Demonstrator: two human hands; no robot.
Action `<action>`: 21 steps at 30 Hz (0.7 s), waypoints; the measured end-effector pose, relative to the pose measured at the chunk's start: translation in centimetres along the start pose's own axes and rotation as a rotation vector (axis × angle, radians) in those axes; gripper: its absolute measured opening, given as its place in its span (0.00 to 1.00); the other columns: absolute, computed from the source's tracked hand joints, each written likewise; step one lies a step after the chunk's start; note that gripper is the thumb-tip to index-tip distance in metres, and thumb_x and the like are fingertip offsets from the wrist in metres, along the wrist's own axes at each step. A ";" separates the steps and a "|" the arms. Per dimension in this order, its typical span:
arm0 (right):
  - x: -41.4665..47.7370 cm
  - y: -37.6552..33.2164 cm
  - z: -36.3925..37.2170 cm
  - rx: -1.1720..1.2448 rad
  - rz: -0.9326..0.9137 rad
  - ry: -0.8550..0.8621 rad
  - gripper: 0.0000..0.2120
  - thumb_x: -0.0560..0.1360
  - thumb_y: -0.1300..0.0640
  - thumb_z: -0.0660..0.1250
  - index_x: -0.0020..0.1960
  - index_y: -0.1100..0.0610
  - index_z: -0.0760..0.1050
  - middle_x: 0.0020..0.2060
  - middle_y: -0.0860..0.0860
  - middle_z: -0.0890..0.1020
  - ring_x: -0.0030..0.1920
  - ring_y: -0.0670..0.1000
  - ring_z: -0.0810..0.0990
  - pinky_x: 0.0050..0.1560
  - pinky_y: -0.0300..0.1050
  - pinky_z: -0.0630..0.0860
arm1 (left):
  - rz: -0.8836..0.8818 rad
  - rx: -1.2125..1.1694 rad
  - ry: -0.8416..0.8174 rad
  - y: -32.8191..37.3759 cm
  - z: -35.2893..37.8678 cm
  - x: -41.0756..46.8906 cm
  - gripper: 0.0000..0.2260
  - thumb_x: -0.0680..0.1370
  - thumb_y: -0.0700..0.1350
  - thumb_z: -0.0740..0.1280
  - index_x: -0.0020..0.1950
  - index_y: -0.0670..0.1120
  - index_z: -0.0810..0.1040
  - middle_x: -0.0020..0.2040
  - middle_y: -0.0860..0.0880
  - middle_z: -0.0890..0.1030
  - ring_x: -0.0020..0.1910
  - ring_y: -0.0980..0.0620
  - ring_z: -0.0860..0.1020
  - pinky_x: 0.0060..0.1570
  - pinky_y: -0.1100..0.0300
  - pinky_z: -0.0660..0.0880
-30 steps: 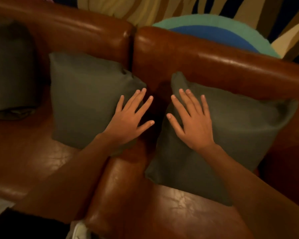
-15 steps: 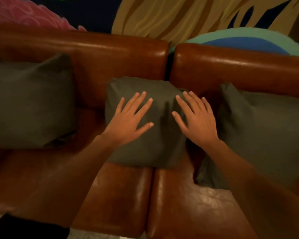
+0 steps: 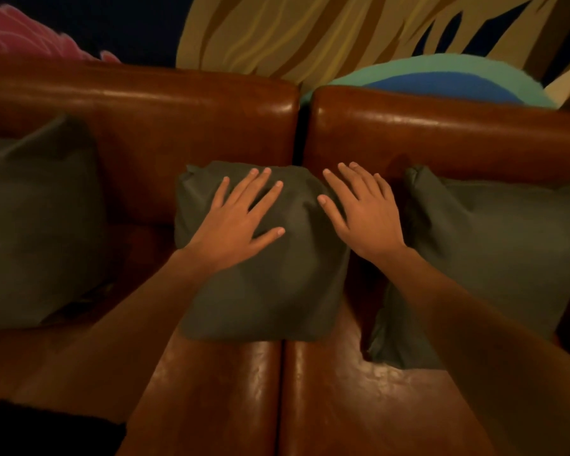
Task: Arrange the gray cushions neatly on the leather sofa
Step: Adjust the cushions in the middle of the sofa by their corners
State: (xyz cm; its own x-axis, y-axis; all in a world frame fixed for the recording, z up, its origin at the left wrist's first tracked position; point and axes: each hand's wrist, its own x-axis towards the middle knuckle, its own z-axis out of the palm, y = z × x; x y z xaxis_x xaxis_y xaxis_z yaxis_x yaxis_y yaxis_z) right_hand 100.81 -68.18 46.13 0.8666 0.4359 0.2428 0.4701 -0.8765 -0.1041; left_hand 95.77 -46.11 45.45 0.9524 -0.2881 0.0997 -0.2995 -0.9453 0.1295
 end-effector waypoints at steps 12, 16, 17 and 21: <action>5.6 2.1 2.3 0.066 0.062 -0.235 0.25 0.81 0.41 0.47 0.75 0.49 0.59 0.72 0.53 0.66 0.74 0.52 0.59 0.71 0.52 0.55 | -0.001 0.084 -0.084 -1.1 0.6 4.6 0.46 0.67 0.76 0.47 0.77 0.49 0.48 0.78 0.46 0.50 0.76 0.47 0.47 0.72 0.43 0.44; 6.7 2.6 2.2 0.354 0.229 -0.584 0.27 0.79 0.37 0.46 0.76 0.45 0.54 0.74 0.51 0.62 0.74 0.52 0.57 0.71 0.51 0.56 | 0.001 0.069 -0.117 -1.5 1.6 4.6 0.47 0.66 0.77 0.42 0.77 0.49 0.50 0.77 0.46 0.54 0.76 0.46 0.52 0.72 0.42 0.48; 6.9 2.5 2.1 0.401 0.270 -0.621 0.27 0.79 0.37 0.46 0.76 0.44 0.54 0.74 0.49 0.62 0.74 0.53 0.58 0.71 0.50 0.56 | 0.011 0.069 -0.119 -1.6 1.7 4.6 0.47 0.66 0.77 0.41 0.77 0.49 0.50 0.77 0.46 0.55 0.75 0.46 0.53 0.72 0.42 0.49; 7.2 1.7 2.0 0.471 0.369 -0.626 0.25 0.80 0.38 0.48 0.74 0.44 0.59 0.74 0.47 0.64 0.73 0.53 0.61 0.70 0.48 0.57 | 0.020 0.053 -0.126 -1.7 1.7 5.3 0.47 0.65 0.77 0.41 0.76 0.49 0.53 0.76 0.47 0.59 0.75 0.46 0.56 0.70 0.41 0.50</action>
State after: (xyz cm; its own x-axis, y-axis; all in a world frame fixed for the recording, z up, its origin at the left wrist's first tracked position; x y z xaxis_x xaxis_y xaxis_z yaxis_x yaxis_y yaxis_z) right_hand 108.16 -66.11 45.79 0.8451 0.2934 -0.4468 0.0407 -0.8688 -0.4936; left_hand 101.47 -46.26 44.06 0.9469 -0.3207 -0.0235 -0.3182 -0.9450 0.0760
